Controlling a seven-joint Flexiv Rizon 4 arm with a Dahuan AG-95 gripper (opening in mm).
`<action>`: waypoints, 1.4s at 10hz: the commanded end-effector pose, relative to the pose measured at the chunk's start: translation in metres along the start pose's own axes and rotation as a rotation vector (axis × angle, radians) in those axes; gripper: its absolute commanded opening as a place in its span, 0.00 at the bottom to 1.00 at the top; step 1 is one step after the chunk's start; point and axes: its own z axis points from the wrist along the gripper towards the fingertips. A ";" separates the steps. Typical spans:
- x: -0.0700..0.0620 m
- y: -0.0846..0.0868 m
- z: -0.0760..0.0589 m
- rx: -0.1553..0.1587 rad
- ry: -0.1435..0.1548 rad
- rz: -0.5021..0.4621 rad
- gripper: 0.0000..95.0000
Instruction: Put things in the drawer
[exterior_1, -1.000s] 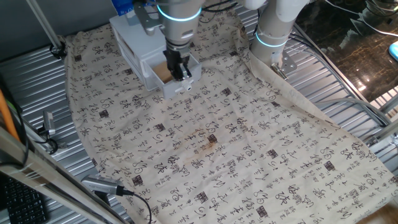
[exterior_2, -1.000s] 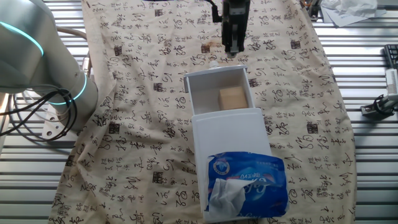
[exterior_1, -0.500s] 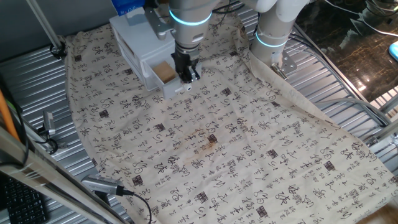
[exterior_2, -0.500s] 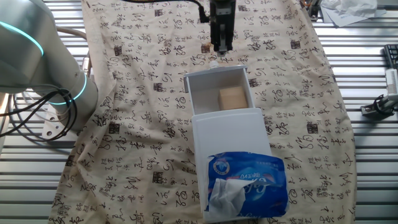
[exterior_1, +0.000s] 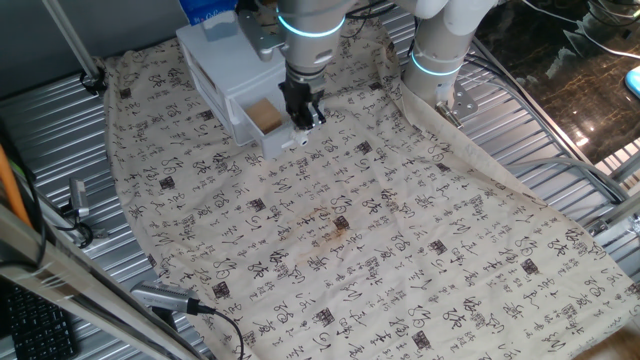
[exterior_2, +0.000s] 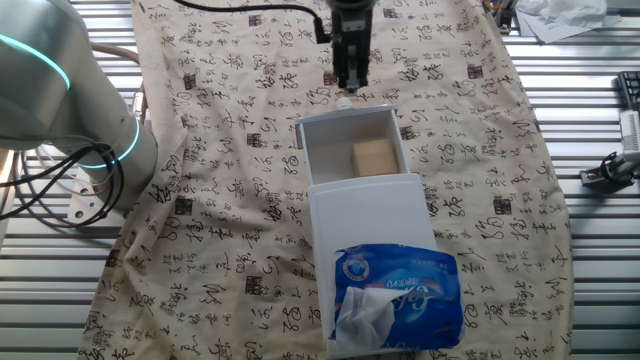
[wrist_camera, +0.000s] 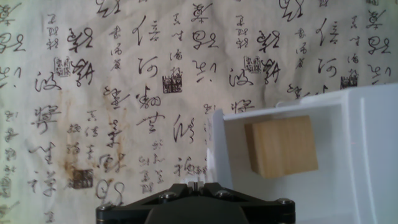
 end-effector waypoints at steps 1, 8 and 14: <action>0.001 -0.001 0.001 -0.002 0.002 -0.009 0.00; 0.001 -0.001 0.007 -0.005 0.001 -0.024 0.00; 0.000 -0.001 0.013 -0.004 -0.001 -0.033 0.00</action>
